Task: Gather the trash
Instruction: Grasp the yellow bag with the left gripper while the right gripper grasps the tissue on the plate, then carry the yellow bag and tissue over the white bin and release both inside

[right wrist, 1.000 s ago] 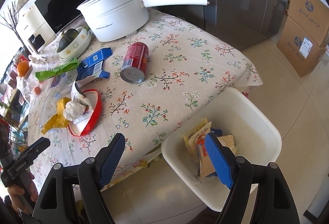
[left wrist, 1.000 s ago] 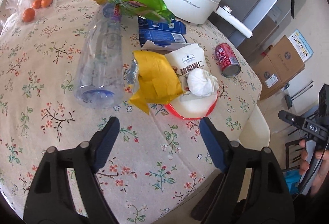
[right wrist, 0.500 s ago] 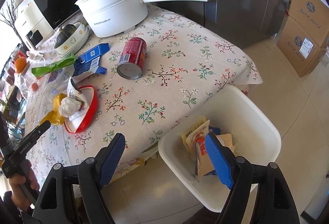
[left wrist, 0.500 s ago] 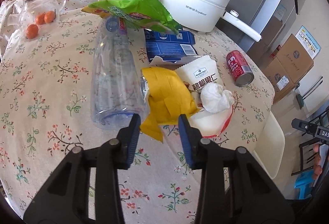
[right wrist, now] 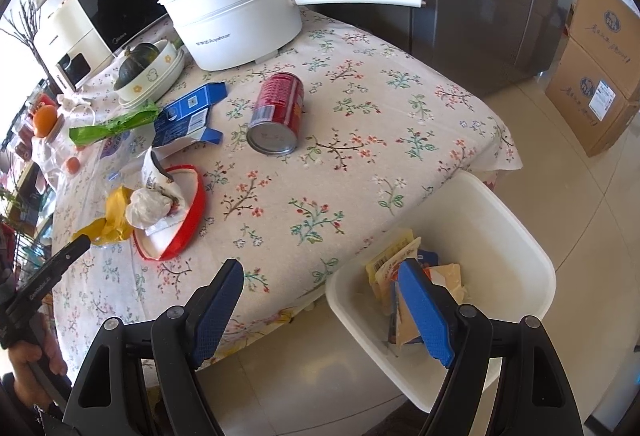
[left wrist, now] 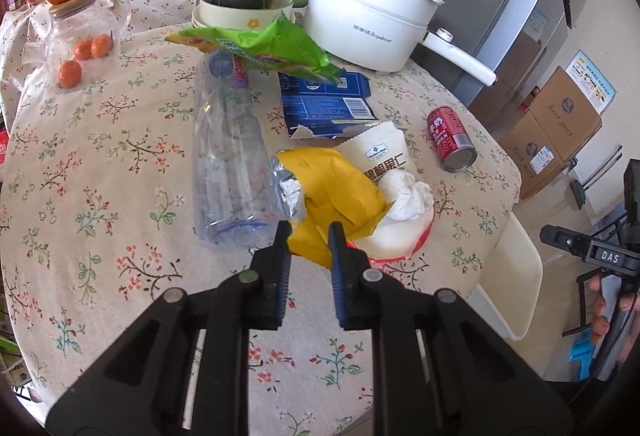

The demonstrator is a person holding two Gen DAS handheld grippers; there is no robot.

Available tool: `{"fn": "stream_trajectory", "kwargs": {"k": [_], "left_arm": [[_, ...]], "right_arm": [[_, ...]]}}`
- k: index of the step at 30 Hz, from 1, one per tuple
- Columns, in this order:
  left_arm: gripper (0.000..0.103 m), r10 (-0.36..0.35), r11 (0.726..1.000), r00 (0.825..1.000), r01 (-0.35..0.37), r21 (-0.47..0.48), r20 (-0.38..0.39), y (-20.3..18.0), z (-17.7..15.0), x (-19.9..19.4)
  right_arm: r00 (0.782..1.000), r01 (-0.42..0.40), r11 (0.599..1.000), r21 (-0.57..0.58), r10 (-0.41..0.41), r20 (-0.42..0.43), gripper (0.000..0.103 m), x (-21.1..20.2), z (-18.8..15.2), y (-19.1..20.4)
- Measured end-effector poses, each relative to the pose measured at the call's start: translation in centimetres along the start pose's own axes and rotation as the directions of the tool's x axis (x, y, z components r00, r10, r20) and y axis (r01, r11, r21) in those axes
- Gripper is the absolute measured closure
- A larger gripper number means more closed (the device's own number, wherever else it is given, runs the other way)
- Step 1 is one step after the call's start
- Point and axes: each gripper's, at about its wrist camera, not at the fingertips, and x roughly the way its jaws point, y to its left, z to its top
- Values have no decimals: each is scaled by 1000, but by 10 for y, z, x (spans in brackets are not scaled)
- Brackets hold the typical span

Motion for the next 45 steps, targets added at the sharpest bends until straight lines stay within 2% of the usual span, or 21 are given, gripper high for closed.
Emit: {"fn": "stream_trajectory", "kwargs": {"k": [8,16,21,23,26,33,35,38,45], "left_arm": [[84,13,999,999,-14,48,37,0,5,-37],[85,49,997,996,-53,55,75,21,4,-58],[85,66,997,993,-69,31,102,36,8,-70],[85,68,997,992,-70,16,111,41,11,-74],[85,67,998,990,-67,-2,123,46,15,-78],[85,67,998,989,-65,-22,131,49,14,-81],[85,66,998,989,-63,-22,131,50,14,-81],[85,64,998,989,-61,-20,132,49,14,-81],[85,48,999,989,-49,1,141,40,16,-84]], "right_arm": [[999,-54,997,-56,54,0,22,11,11,56],[994,-112,988,-108,110,-24,23,36,19,116],[992,-121,982,-143,116,-40,36,54,24,142],[992,-122,981,-152,116,-48,45,62,26,150],[990,-133,978,-159,125,-65,53,73,26,159],[991,-121,976,-181,107,-83,72,91,25,167],[991,-120,976,-184,105,-86,80,92,25,165],[990,-132,973,-187,119,-81,84,88,26,164],[985,-170,961,-216,164,-48,86,63,26,164]]}}
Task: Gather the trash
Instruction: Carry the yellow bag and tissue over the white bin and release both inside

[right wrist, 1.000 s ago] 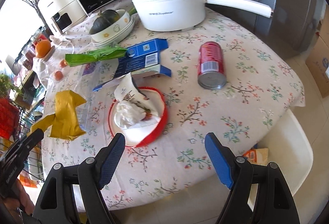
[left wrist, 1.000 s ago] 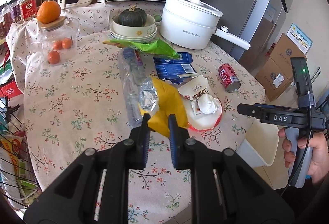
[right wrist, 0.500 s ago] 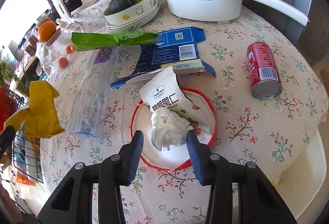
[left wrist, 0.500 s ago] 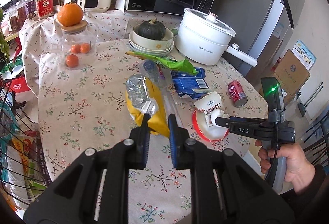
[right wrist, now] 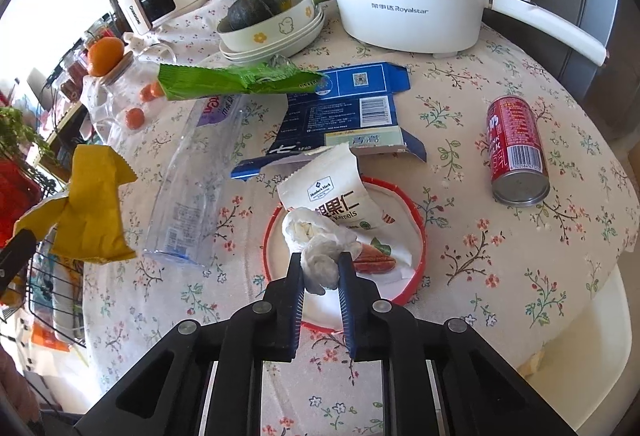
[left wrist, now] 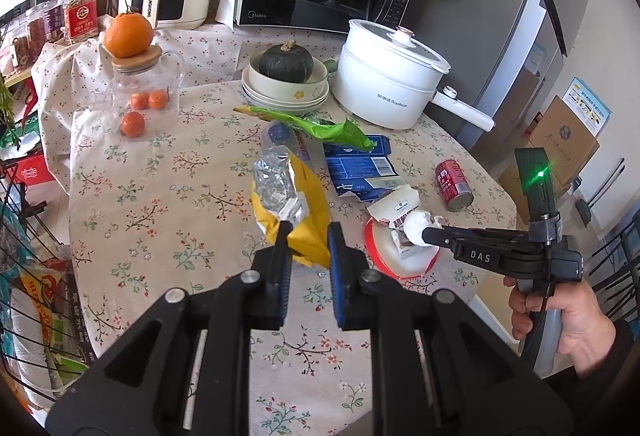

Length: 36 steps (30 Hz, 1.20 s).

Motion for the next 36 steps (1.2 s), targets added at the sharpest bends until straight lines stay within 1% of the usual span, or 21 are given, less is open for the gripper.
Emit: {"fn": "stream_trajectory", "kwargs": {"k": [9,15,19,24,30,36], "left_arm": [[85,-39,999,999,39,36,2,-26,2,2],[85,-84,993,996,85,80,-11,-53,1,7],[85,-122,987,992,124,106,-24,-75,0,11],[85,-180,972,983,185,146,-44,-107,-3,17],[85,-233,949,970,244,198,-75,-148,-10,27],[85,-283,918,951,306,253,-125,-187,-21,40]], "right_arm": [[998,-27,1000,1,27,56,86,-40,-5,-10],[996,-7,1000,20,5,89,86,-66,-13,-34],[995,9,999,45,-14,101,86,-82,-21,-56],[993,33,996,86,-42,113,86,-98,-32,-87],[990,60,987,146,-77,115,86,-114,-47,-125],[988,88,975,204,-112,108,86,-125,-65,-160]]}}
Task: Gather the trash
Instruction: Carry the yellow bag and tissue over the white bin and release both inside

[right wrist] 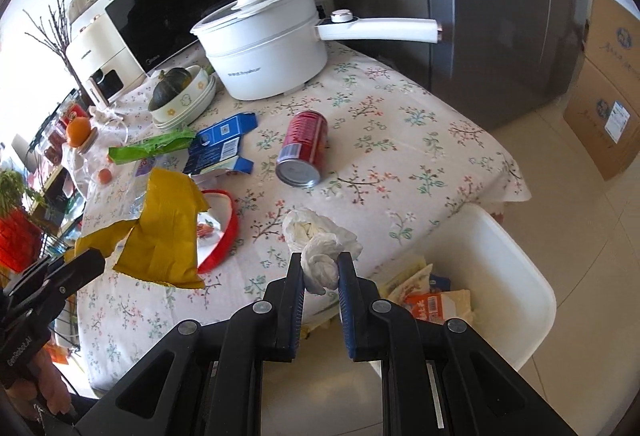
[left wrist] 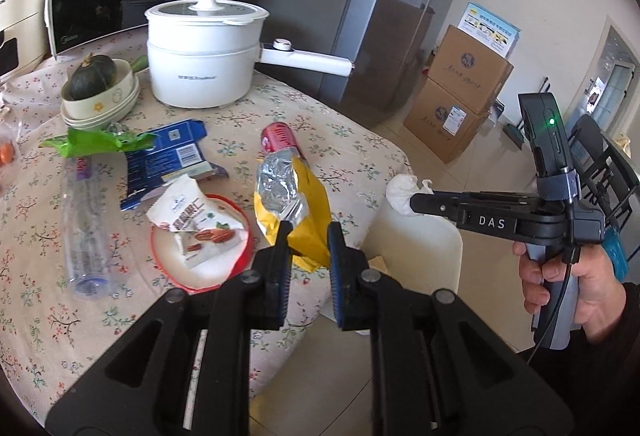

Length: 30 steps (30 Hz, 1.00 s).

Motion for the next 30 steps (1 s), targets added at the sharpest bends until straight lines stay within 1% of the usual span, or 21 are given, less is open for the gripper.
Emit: {"fn": "stream_trajectory", "kwargs": {"k": [5,9,15,20,30], "left_arm": [[85,-48,997,998,50,58,-46,-29,-4,23],[85,-84,992,992,92,84,-94,-48,-12,44],[85,-109,982,984,128,137,-139,-81,-26,78],[85,-107,975,981,136,178,-161,-98,-36,101],[85,-84,967,980,124,224,-182,-110,-47,130]], "right_arm": [[999,33,998,51,-32,-19,86,-5,-12,-36],[997,66,994,83,-64,-33,86,-8,-23,-61],[993,107,986,128,-100,-65,86,-9,-41,-92],[990,122,979,165,-109,-86,86,-12,-53,-108],[984,163,966,202,-143,-107,86,-16,-67,-133]]}}
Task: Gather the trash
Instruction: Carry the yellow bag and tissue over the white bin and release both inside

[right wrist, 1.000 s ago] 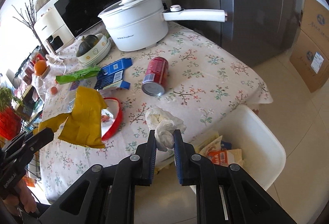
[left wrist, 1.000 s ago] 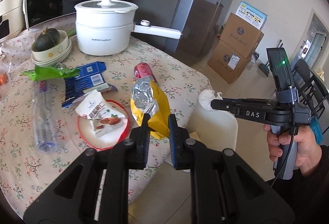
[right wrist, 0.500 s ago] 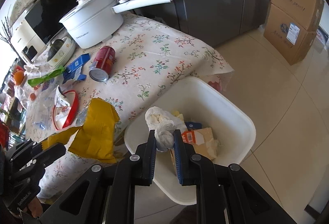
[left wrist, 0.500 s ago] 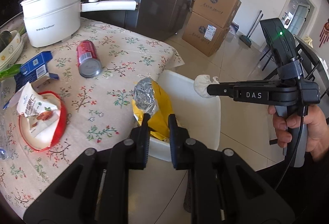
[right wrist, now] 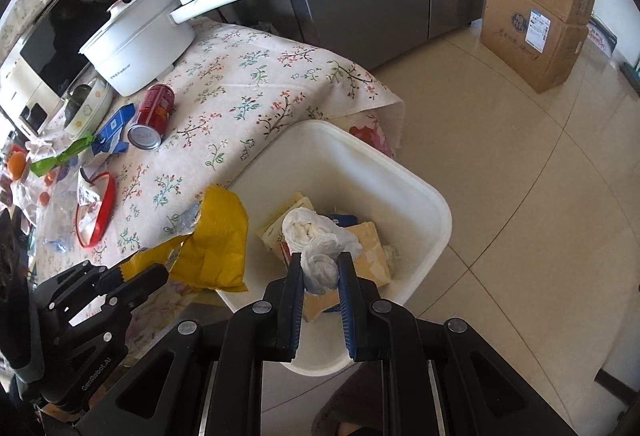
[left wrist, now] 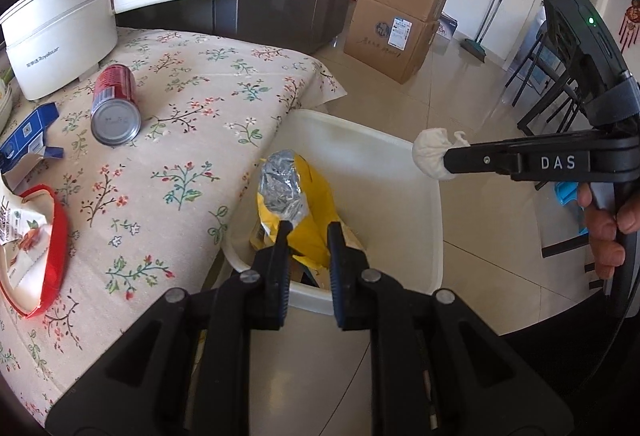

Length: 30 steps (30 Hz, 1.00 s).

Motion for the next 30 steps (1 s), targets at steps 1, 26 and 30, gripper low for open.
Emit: {"fn": "stream_trajectory", "kwargs": {"k": [1,26,30], "left_arm": [[85,1,1000,1000,-1,4,-1,-1,0,2],[19,160,984,987,-159,-76,-2,27,-10,-26],[18,191,979,982,-191,-77,-8,33,-14,-33]], "right_arm": [[1000,3,1000,2,-3,-2,86,1,0,-2],[999,32,999,8,-32,-31,85,16,11,7],[998,46,999,7,-46,-47,85,25,14,11]]}}
